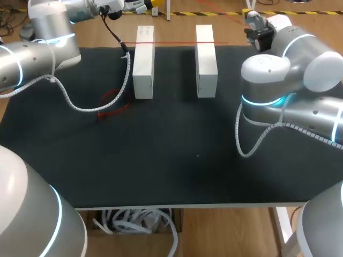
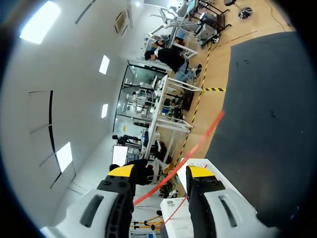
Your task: Grab the tape and strap the tape.
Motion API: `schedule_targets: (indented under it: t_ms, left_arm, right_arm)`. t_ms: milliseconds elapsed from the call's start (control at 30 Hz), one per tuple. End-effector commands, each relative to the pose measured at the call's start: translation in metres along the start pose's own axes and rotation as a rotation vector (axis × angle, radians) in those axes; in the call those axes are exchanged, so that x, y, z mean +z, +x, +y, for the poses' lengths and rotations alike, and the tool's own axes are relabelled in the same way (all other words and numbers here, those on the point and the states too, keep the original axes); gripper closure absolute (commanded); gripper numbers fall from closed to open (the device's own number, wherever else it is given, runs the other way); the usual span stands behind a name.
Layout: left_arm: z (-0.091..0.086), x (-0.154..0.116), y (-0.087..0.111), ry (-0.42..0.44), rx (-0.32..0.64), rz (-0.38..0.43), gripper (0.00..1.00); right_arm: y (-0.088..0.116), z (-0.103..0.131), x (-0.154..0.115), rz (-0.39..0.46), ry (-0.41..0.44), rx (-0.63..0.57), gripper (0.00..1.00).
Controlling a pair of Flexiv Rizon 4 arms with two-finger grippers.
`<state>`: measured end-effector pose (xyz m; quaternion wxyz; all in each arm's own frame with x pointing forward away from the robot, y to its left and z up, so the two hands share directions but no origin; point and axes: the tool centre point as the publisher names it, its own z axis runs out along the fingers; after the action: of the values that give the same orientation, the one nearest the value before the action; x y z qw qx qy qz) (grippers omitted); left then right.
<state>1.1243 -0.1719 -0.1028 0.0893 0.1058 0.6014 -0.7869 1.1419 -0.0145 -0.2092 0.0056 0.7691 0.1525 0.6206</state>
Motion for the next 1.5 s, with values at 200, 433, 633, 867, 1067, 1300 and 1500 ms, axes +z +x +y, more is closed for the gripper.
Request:
schedule_targets:
  t_ms: [200, 433, 633, 867, 1067, 1300, 1500]
  left_arm:
    - [0.0015, 0.0, -0.0005, 0.004, 0.002, 0.001, 1.0]
    - [0.0015, 0.0, -0.0005, 0.004, 0.002, 0.001, 1.0]
    - [0.0015, 0.0, -0.0005, 0.004, 0.002, 0.001, 1.0]
    - [0.0015, 0.0, -0.0005, 0.004, 0.002, 0.001, 1.0]
    - [0.0015, 0.0, -0.0005, 0.004, 0.002, 0.001, 1.0]
    - [0.0015, 0.0, -0.0005, 0.004, 0.002, 0.001, 1.0]
    - [0.0014, 0.0038, 0.0027, -0.085, -0.062, 0.02, 1.0]
  right_arm:
    - [-0.0005, -0.0001, 0.0019, -0.002, -0.007, -0.001, 0.6]
    - [-0.001, 0.0004, 0.0022, -0.005, -0.009, -0.003, 1.0]
    - [-0.0015, 0.0002, 0.002, -0.01, -0.01, -0.006, 1.0]
    - [-0.0025, -0.0001, 0.001, -0.014, -0.007, -0.01, 1.0]
    - [-0.003, -0.0003, -0.0005, -0.015, -0.004, -0.01, 1.0]
    - [-0.0024, 0.0011, -0.0011, -0.006, -0.003, -0.014, 1.0]
    - [0.0014, 0.0004, -0.0012, 0.012, 0.006, -0.03, 1.0]
